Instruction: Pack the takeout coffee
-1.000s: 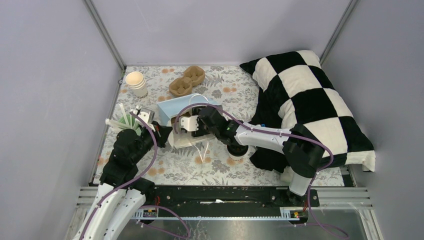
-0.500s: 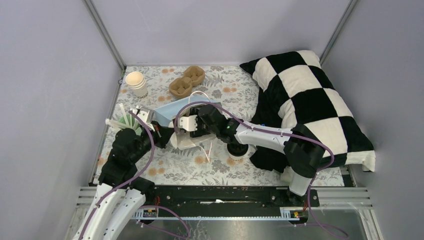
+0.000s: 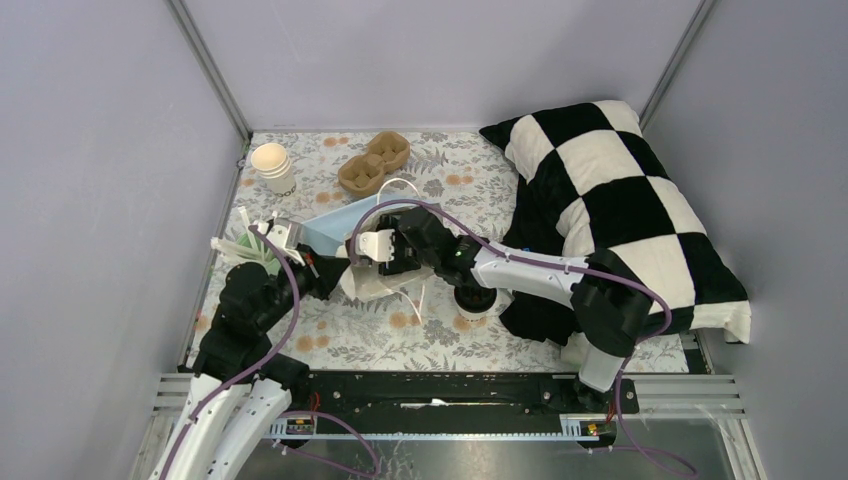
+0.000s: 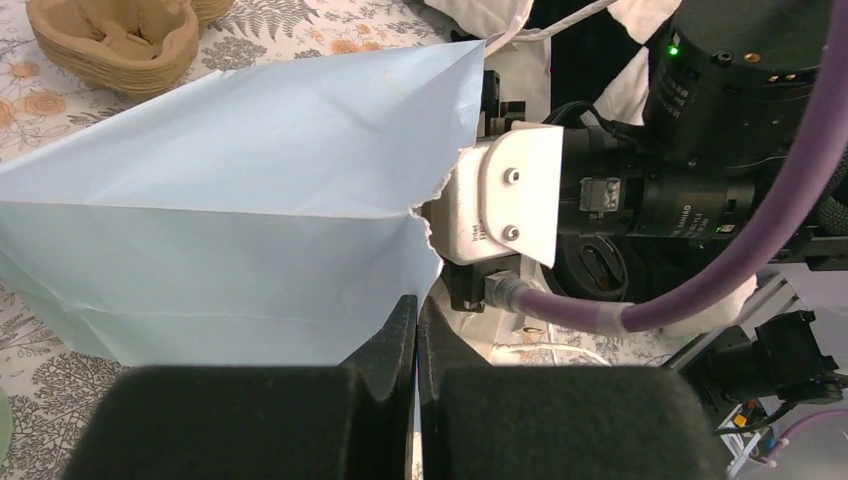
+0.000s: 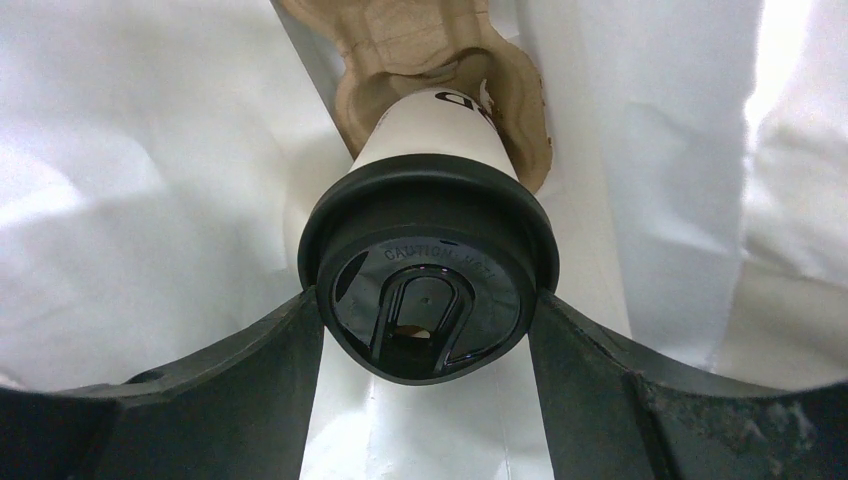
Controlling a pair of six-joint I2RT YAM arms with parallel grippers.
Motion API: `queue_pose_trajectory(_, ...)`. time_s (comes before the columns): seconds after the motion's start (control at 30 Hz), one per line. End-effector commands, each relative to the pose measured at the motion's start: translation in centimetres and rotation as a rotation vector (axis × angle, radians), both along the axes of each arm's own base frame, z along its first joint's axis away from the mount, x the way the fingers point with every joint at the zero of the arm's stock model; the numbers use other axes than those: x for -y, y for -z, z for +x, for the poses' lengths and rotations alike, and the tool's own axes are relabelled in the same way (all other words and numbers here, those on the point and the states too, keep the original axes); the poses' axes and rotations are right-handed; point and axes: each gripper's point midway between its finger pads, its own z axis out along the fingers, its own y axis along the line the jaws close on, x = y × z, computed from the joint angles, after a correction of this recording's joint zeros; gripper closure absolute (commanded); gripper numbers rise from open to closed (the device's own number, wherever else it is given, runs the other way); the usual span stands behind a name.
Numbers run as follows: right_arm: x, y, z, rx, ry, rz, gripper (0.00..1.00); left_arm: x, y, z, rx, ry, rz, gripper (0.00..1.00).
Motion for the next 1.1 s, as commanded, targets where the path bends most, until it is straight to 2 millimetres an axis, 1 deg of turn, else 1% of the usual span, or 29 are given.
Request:
queue_pose_trajectory(0.0, 0.7, -4.3, -1.0, 0.005, 0.003, 0.100, 0.65, 0.7, -2.3, -0.8, 0.046, 0.047, -0.057, 1.00)
queue_pose_trajectory(0.17, 2.1, -4.7, -3.0, -0.031, -0.008, 0.078, 0.65, 2.0, -3.1, -2.0, 0.028, 0.134, -0.101, 1.00)
queue_pose_trajectory(0.4, 2.7, -4.8, -5.7, -0.085, -0.028, 0.043, 0.64, 3.0, -3.6, -3.7, 0.001, 0.224, -0.129, 1.00)
queue_pose_trajectory(0.5, 3.2, -4.7, -6.7, -0.112, -0.038, 0.012, 0.65, 3.1, -3.8, -4.1, -0.008, 0.238, -0.146, 1.00)
queue_pose_trajectory(0.6, 3.9, -4.9, -7.2, -0.114, -0.035, -0.015, 0.65, 3.2, -4.0, -4.5, -0.015, 0.246, -0.165, 1.00)
queue_pose_trajectory(0.7, 4.2, -4.9, -7.2, -0.103, -0.039, -0.039, 0.65, 2.3, -2.8, -4.2, -0.061, 0.167, -0.162, 1.00)
queue_pose_trajectory(0.8, 3.9, -4.6, -7.0, -0.097, -0.054, -0.059, 0.64, 0.1, -1.1, -3.1, -0.137, -0.010, -0.155, 1.00)
queue_pose_trajectory(0.93, 2.9, -4.3, -6.6, -0.091, -0.066, -0.054, 0.65, -1.9, 0.1, -2.1, -0.214, -0.168, -0.140, 1.00)
queue_pose_trajectory(1.03, 1.7, -4.3, -6.4, -0.098, -0.088, -0.046, 0.64, -2.9, 0.8, -1.5, -0.263, -0.237, -0.100, 1.00)
queue_pose_trajectory(1.07, 1.3, -4.4, -6.4, -0.102, -0.094, -0.042, 0.65, -3.1, 0.8, -1.4, -0.273, -0.249, -0.090, 0.98)
